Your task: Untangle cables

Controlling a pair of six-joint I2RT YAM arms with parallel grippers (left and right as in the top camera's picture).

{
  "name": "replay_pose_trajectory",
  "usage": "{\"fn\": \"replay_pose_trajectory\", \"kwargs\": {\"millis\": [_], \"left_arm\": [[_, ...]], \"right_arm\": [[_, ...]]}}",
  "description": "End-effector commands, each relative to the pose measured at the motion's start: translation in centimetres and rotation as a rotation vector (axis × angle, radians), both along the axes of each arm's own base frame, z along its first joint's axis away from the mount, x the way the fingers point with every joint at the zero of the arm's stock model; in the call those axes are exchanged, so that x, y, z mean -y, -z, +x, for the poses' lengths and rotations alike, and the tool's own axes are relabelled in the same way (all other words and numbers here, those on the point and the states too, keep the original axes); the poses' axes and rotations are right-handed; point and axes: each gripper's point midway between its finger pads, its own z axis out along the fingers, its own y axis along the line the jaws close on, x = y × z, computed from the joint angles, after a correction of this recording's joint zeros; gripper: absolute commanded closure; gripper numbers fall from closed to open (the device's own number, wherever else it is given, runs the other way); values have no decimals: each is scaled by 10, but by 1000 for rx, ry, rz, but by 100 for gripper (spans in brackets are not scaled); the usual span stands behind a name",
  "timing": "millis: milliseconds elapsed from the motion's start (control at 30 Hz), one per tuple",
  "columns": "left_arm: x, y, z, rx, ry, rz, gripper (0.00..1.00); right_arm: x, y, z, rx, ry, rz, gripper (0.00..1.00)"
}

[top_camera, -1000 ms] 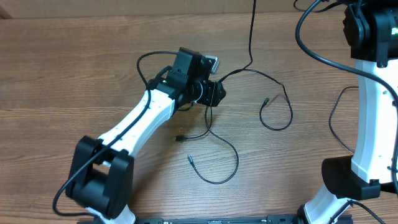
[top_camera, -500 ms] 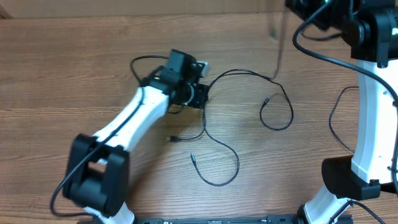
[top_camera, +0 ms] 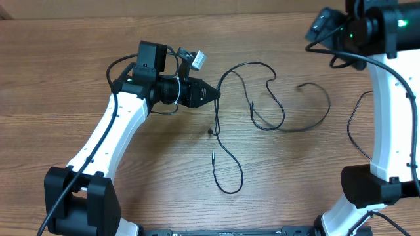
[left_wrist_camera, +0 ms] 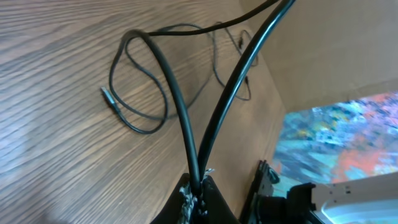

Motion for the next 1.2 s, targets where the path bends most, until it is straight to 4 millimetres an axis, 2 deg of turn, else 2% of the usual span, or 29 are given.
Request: {"fn": "replay_pose_trajectory", "kwargs": {"millis": [0, 133, 167, 300, 500, 667, 767, 900, 967, 1067, 1100, 1167], "left_arm": [[6, -12, -7, 30, 49, -46, 96], [4, -9, -4, 35, 32, -22, 96], [4, -9, -4, 35, 32, -22, 96], [4, -9, -4, 35, 32, -23, 96], [5, -9, -5, 34, 33, -23, 96], [5, -9, -4, 35, 33, -23, 96], [5, -9, -4, 35, 33, -23, 96], [5, -9, -5, 34, 33, -23, 96], [5, -9, -5, 34, 33, -23, 96], [4, -9, -4, 35, 33, -23, 96], [4, -9, -4, 35, 32, -22, 96], [3, -6, -2, 38, 21, -6, 96]], "right_arm": [[-42, 16, -11, -83, -118, 210, 6], [-75, 38, -16, -167, -215, 380, 0], [-88, 44, -18, -189, -246, 456, 0], [-118, 53, -19, -222, -313, 625, 0], [-127, 72, -11, -264, -205, 694, 0], [-136, 82, -6, -283, -145, 728, 4], [-137, 87, 2, -273, -93, 735, 14], [-119, 98, 18, -227, 44, 653, 41], [-111, 102, 22, -210, 93, 608, 57], [-101, 106, 25, -189, 131, 549, 89], [-98, 108, 26, -180, 133, 526, 96], [-92, 109, 28, -158, 109, 475, 96]]}}
